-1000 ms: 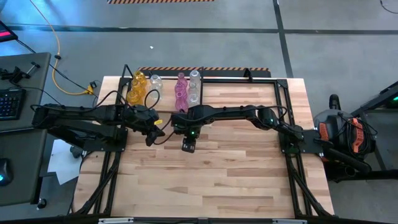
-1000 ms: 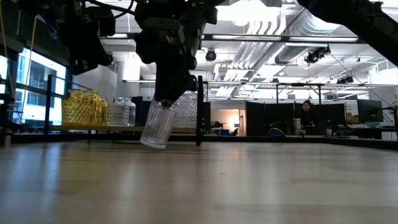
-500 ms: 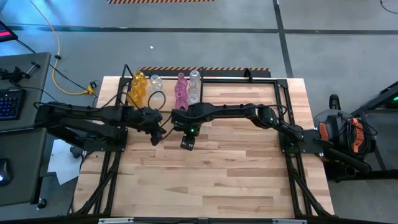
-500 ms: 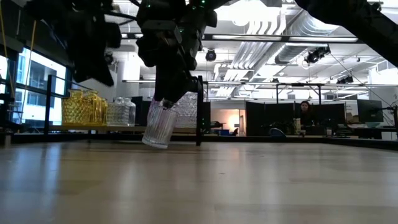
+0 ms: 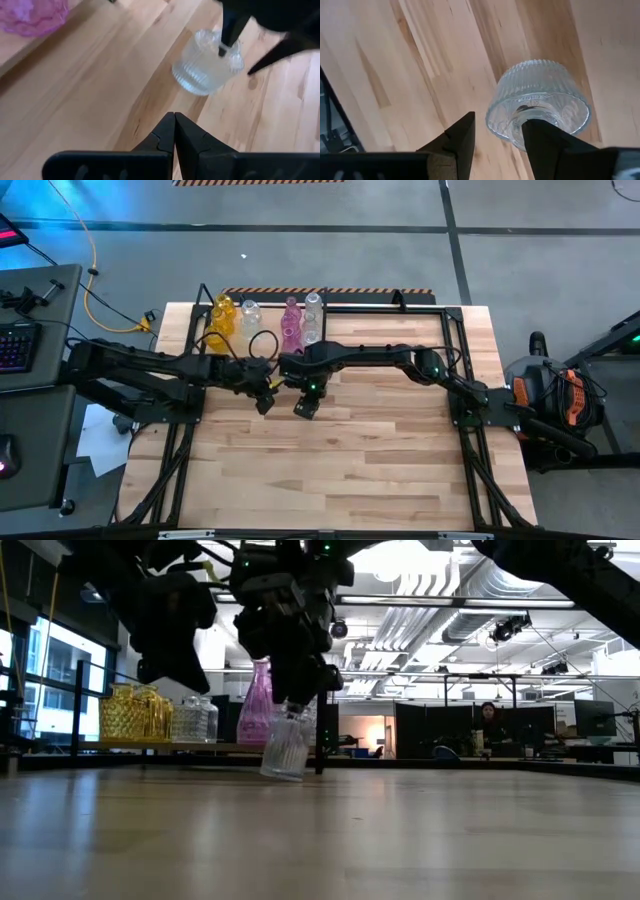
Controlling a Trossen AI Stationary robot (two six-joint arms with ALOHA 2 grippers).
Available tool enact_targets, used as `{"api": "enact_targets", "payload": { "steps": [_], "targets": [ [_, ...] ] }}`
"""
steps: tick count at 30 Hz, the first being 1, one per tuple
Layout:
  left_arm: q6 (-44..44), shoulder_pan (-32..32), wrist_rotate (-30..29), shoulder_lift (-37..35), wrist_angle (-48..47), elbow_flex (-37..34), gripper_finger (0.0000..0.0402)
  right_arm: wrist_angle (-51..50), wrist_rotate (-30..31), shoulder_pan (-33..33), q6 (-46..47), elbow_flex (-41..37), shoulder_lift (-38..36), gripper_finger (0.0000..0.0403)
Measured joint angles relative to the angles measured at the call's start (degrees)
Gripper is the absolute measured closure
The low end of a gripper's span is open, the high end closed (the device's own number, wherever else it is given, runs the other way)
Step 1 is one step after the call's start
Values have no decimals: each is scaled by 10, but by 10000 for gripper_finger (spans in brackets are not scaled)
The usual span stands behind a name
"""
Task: Sort vases onto shelf
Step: Put the transparent vase on the shelf aligned with the left transparent vases
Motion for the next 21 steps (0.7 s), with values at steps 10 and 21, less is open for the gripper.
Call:
{"api": "enact_targets", "payload": {
  "steps": [10,21],
  "targets": [
    [0,0,11,0,-7,0,402,8,-12,-3,-3,8,1,263],
    [9,0,13,0,-9,0,402,7,-4,-4,-39,14,1,263]
  ]
}}
